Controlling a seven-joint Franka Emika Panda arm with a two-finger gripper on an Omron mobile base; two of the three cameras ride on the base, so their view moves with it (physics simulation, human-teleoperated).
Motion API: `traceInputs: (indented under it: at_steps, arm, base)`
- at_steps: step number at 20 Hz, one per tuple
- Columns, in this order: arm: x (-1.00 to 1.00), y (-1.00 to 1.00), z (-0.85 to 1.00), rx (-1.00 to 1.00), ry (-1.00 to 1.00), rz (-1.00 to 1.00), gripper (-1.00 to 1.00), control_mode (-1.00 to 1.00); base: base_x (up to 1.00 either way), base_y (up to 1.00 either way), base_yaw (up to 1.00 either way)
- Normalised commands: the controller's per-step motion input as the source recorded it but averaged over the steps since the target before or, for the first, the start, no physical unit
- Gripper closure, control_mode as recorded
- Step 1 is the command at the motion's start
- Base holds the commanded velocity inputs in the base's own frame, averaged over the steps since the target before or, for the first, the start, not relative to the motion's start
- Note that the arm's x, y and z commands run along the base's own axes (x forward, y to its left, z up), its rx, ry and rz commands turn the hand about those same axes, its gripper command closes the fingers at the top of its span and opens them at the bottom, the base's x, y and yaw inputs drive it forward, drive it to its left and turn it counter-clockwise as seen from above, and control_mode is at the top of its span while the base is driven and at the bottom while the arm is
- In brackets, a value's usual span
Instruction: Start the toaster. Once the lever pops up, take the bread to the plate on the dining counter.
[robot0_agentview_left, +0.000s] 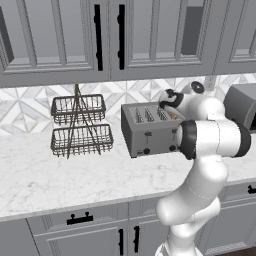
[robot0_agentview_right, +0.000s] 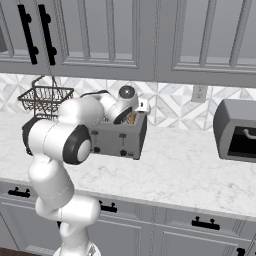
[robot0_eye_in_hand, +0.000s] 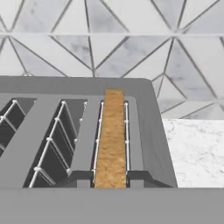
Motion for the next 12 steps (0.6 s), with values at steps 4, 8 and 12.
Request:
traceInputs:
  at_steps: [4, 8, 12]
  arm:
    - [0.0, -0.22, 0.41, 0.04, -0.28, 0.0, 1.0, -1.0]
    - [-0.01, -0.24, 0.39, 0.0, -0.31, 0.01, 1.0, -1.0]
    - [-0.09, -0.2, 0.32, -0.01, -0.24, 0.05, 1.0, -1.0]
  base:
    - [0.0, 0.0, 0.0]
    - [0.0, 0.0, 0.0]
    - [0.0, 0.0, 0.0]
